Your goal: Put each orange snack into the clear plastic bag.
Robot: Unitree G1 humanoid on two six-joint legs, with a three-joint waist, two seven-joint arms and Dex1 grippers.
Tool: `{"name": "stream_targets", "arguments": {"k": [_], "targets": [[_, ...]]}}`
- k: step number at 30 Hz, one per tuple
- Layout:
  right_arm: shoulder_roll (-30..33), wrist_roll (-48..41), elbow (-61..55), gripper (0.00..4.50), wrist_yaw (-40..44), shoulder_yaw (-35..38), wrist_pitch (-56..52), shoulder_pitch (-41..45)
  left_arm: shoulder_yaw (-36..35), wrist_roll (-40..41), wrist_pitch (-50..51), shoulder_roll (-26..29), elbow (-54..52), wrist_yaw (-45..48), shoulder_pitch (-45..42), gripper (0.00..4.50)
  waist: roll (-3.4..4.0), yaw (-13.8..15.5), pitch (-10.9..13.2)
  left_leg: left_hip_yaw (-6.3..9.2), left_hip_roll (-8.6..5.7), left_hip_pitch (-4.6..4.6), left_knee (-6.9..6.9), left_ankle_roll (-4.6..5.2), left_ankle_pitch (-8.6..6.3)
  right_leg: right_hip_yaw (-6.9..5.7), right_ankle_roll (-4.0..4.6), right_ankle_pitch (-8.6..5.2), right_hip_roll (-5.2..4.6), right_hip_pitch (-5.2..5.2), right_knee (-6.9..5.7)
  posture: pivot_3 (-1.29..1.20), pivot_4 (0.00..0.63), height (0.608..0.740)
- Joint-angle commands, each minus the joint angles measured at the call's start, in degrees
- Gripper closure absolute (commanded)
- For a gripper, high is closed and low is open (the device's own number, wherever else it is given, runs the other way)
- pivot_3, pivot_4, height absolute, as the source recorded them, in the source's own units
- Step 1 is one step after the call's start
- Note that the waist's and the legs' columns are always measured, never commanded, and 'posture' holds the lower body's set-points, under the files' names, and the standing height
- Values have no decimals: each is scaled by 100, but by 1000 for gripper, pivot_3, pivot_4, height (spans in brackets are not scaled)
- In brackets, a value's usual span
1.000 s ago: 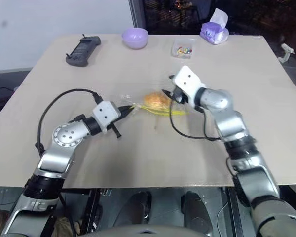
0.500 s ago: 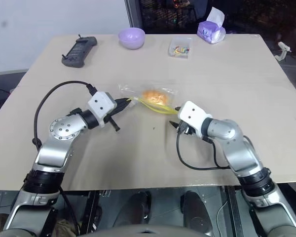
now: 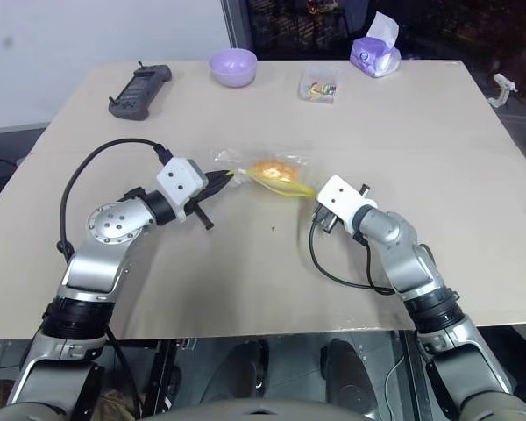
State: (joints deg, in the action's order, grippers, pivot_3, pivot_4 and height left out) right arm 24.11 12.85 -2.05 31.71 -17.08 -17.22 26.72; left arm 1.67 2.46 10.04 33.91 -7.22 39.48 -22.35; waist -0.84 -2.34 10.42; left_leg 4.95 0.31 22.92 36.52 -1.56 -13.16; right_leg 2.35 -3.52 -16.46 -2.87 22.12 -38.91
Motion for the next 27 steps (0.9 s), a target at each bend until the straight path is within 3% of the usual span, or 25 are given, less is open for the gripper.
{"name": "stream_targets", "arguments": {"k": [1,6,8,10,14,17,20,24,27], "targets": [[-21,-69,-260,4412,66,46,136,31,-124,90,57,-28,-199,-90,-105,4500,0,0,0,0,0,0,0,0,0,0,0,0,0,0,0,0,150,740],[48,-68,-200,4412,-46,307,217,283,-168,123,155,-43,-175,-125,-231,4500,0,0,0,0,0,0,0,0,0,0,0,0,0,0,0,0,150,740],[358,-15,-147,4412,-117,681,238,975,-445,169,202,39,321,-290,-832,4500,1,3,6,0,0,0,2,0,0,0,0,0,0,0,-2,0,150,740],[637,-443,-372,4412,430,941,-54,1607,-649,336,281,133,686,-265,-1431,4500,11,10,51,3,-2,8,16,0,1,-5,1,3,0,5,-15,0,150,740],[982,-451,-473,4412,699,925,-32,2063,-944,551,312,323,1461,-288,-2286,4500,-3,2,37,13,3,2,9,-1,0,-16,5,6,5,-5,4,0,150,740],[863,-550,-361,4412,634,953,-100,2223,-800,586,392,236,1428,-223,-2395,4500,-4,-25,36,4,2,6,-6,-2,0,-9,5,6,1,-1,20,0,150,740],[656,-381,329,4412,205,931,280,2294,-582,168,75,120,2207,-551,-2687,4500,-5,-11,37,-7,-4,21,-8,-19,10,1,4,6,-7,18,15,0,150,740],[518,-70,1042,4412,-485,1021,862,2613,-474,-99,-472,-6,2940,-879,-3131,4500,-4,-3,38,2,-5,96,33,-25,15,-5,4,8,-2,94,-21,0,150,740],[501,-343,762,4412,-383,1234,706,2535,-584,175,-493,-2,2726,-617,-3024,4500,-4,-16,38,0,-7,153,59,-28,16,-2,3,8,-4,147,-43,0,150,740]]}}
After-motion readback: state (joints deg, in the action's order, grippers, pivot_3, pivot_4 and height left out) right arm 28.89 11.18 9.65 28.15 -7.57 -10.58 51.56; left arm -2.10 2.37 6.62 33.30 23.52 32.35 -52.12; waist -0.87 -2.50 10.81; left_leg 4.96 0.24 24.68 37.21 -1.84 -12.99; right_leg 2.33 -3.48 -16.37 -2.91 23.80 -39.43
